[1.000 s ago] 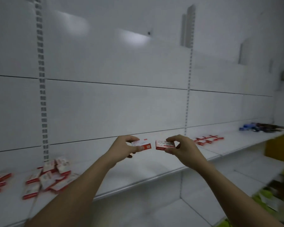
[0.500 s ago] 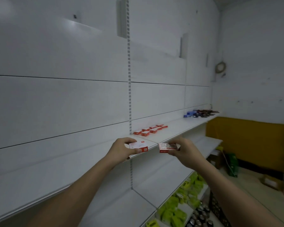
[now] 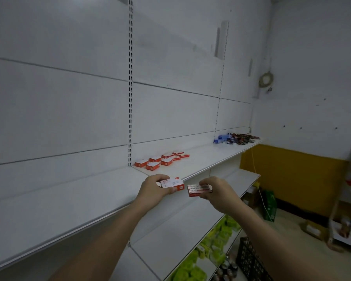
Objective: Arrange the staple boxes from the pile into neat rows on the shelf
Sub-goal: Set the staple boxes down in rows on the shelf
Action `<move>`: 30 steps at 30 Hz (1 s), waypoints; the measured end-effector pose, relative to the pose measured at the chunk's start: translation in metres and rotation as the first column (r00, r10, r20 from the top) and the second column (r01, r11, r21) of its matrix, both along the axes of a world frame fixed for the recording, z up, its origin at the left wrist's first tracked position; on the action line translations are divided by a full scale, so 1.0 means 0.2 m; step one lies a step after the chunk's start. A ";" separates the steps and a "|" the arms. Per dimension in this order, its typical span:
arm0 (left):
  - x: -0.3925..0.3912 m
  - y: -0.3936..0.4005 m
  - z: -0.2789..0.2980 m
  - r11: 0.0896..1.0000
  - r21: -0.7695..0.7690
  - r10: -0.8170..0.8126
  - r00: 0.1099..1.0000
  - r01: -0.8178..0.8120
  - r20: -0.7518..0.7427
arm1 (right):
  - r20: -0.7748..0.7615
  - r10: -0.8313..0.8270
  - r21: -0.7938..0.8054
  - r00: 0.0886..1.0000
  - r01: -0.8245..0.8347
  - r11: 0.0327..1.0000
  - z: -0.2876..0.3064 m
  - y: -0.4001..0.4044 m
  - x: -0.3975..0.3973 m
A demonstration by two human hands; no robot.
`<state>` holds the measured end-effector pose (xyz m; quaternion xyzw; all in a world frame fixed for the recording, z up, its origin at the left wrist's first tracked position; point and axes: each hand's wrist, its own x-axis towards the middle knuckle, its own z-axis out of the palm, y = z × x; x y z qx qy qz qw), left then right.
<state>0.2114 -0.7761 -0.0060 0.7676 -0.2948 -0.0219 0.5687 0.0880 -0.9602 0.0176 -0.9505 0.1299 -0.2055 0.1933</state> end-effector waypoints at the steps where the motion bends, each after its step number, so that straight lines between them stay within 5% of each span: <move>1: 0.05 -0.04 -0.02 1.000 0.008 0.005 1.000 -0.005 -0.002 | -0.004 0.003 -0.005 1.000 -0.003 1.000 0.00 -0.05 0.05; 19: 0.68 -0.50 -0.16 0.929 0.130 0.349 0.937 -0.347 0.003 | -0.007 0.275 0.056 0.961 -0.274 0.960 -0.12 -0.75 1.06; 30: 0.83 -0.77 -0.23 0.730 0.259 0.636 0.767 -0.633 0.082 | -0.020 0.496 0.103 0.868 -0.492 0.864 -0.27 -1.25 1.66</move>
